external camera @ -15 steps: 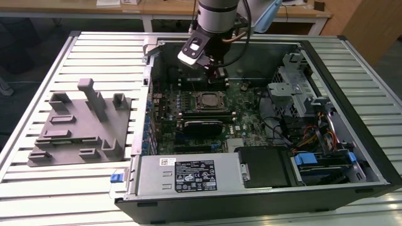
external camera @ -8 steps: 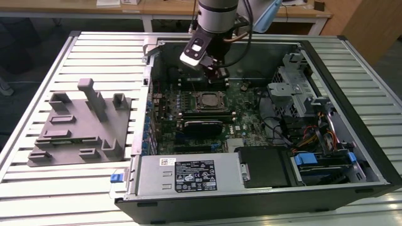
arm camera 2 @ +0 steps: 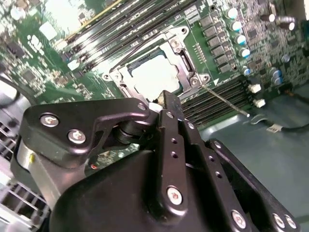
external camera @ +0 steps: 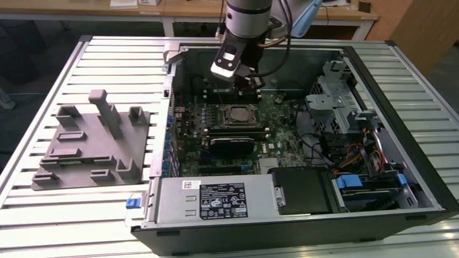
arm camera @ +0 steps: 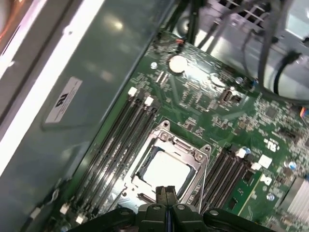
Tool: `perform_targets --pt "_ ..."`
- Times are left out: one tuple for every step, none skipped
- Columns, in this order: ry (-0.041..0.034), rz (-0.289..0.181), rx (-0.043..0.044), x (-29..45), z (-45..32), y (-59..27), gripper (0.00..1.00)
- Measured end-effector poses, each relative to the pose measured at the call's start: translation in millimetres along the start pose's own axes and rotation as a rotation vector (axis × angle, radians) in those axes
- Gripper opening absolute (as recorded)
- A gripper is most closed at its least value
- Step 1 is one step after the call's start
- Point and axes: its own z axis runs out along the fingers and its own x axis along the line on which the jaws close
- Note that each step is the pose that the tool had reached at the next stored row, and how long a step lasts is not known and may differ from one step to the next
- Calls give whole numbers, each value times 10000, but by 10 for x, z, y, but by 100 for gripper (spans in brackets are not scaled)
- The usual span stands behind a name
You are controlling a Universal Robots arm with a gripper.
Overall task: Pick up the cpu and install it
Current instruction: 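Install the first cpu locking lever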
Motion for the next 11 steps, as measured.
perform_targets --pt "4 -181 0 0 1 0 11" --pt "6 -365 2 0 1 0 11" --pt "8 -541 3 0 2 0 11" --pt "11 -736 4 0 2 0 11" --pt "14 -916 5 0 3 0 11" --pt "16 -1096 6 0 3 0 11" --pt "19 -1275 7 0 4 0 11" --pt "22 -1456 8 0 4 0 11" --pt "25 -1635 9 0 5 0 11" --pt "27 -1816 10 0 5 0 11" --pt "30 -2011 11 0 6 0 11"
